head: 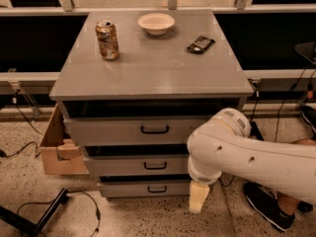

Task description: Open bottom drawer

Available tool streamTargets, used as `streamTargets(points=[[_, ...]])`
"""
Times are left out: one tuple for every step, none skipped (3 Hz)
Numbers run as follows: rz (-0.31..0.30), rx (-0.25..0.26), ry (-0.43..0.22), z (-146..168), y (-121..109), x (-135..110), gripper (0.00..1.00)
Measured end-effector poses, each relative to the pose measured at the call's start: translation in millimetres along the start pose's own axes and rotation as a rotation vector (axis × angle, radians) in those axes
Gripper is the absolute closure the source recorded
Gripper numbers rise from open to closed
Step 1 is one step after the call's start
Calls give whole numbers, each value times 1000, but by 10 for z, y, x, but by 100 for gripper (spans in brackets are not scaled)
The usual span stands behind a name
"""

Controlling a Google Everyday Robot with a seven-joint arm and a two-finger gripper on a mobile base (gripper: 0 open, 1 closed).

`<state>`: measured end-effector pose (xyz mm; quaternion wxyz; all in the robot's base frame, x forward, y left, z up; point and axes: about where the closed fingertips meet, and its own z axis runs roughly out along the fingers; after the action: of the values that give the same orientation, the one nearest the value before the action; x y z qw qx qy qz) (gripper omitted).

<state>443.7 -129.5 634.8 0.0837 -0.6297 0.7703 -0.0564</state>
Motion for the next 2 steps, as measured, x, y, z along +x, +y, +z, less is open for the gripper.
streamTargets(points=[[-6, -31, -14, 534, 50, -183, 0], [16, -104, -26, 972, 115, -269, 0]])
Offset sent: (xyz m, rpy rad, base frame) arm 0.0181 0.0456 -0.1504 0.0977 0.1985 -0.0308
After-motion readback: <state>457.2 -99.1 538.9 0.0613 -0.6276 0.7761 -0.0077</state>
